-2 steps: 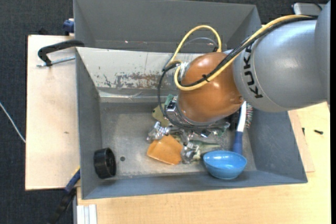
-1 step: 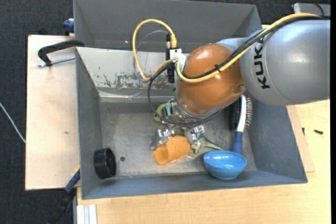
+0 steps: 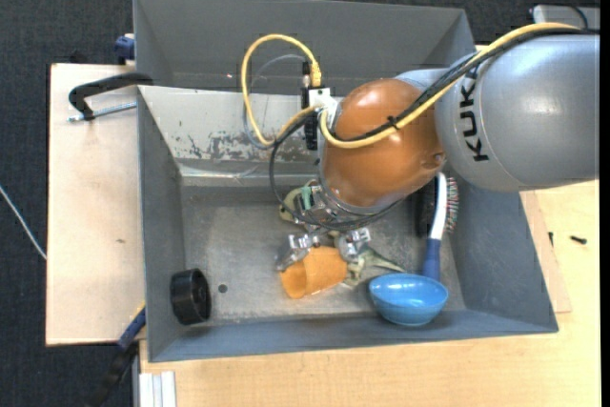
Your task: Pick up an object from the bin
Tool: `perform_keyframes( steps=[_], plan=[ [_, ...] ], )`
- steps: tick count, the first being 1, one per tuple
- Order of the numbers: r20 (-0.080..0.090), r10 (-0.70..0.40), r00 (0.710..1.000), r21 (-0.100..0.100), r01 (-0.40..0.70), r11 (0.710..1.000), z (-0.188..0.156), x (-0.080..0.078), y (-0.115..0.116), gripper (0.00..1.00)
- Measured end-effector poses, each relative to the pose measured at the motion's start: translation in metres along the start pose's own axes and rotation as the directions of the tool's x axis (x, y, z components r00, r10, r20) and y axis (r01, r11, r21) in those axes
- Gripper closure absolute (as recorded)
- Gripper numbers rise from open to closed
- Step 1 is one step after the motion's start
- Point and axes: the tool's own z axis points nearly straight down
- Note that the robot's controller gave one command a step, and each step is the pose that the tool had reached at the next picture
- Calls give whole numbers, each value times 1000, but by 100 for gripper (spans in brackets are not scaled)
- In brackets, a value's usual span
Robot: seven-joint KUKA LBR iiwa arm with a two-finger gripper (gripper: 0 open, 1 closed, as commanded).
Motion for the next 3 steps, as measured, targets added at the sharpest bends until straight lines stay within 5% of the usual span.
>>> perform_keyframes(
  steps=[1,2,3],
  plan=[
    [0,-502,865,-17,502,865,-42,-20,16,100],
    [-7,-569,822,-12,569,822,-6,28,-24,100],
    [-16,-592,806,-14,591,806,-3,19,-28,100]
  ],
)
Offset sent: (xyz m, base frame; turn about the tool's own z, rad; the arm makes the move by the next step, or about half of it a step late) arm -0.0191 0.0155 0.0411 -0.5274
